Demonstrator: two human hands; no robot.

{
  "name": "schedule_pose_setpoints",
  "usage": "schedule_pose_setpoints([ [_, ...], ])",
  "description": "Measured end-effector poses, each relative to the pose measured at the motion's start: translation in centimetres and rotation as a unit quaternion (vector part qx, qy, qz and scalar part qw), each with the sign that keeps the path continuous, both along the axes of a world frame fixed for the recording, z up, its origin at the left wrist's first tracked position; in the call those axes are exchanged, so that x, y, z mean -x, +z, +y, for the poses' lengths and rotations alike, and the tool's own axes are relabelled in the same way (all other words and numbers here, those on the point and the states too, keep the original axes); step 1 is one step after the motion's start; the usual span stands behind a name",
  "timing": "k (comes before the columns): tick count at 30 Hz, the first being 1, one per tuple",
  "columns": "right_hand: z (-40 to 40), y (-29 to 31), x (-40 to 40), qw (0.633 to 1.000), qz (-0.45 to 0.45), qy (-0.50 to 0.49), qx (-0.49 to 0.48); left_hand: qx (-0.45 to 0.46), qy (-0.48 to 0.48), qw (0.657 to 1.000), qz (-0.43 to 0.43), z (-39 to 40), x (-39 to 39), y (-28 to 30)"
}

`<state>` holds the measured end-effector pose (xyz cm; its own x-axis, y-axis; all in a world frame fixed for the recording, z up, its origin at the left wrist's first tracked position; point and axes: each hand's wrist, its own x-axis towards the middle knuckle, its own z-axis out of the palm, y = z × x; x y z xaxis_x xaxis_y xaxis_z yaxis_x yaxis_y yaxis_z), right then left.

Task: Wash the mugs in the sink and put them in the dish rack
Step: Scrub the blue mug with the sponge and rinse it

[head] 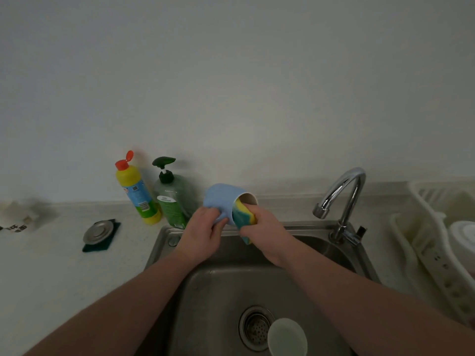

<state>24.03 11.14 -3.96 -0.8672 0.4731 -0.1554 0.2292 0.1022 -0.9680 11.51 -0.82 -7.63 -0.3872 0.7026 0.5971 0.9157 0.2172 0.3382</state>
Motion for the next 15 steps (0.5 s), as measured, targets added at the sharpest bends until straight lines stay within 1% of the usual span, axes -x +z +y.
schedule_pose_setpoints([
  [2,0.1,0.0,0.1,0.997,-0.020,0.018,-0.073,-0.007,0.009,1.000,-0.002,0.1,0.0,0.1],
  [5,0.8,-0.1,-0.3,0.980,-0.042,0.068,-0.182,-0.008,0.009,1.000,-0.003,0.2,0.3,0.3],
  [7,1.3,-0.2,-0.8,0.956,-0.066,0.115,-0.260,0.007,-0.004,1.000,0.000,0.2,0.4,0.3],
  [10,1.8,-0.7,-1.0,0.912,-0.091,0.167,-0.364,0.019,-0.022,1.000,0.007,0.1,0.2,-0.4],
  [11,1.8,-0.9,-1.0,0.903,-0.099,0.173,-0.381,0.019,-0.023,1.000,0.008,0.0,0.0,-0.6],
  [12,1.8,-1.0,-1.0,0.902,-0.101,0.172,-0.384,0.017,-0.023,1.000,0.011,0.0,-0.2,-0.8],
  [13,1.7,-1.3,-1.0,0.910,-0.101,0.163,-0.367,0.015,-0.025,0.999,0.015,0.0,-0.3,-1.0],
  [15,1.4,-1.8,-1.0,0.946,-0.093,0.117,-0.287,0.019,-0.029,0.999,0.024,0.0,-0.4,-1.3],
])
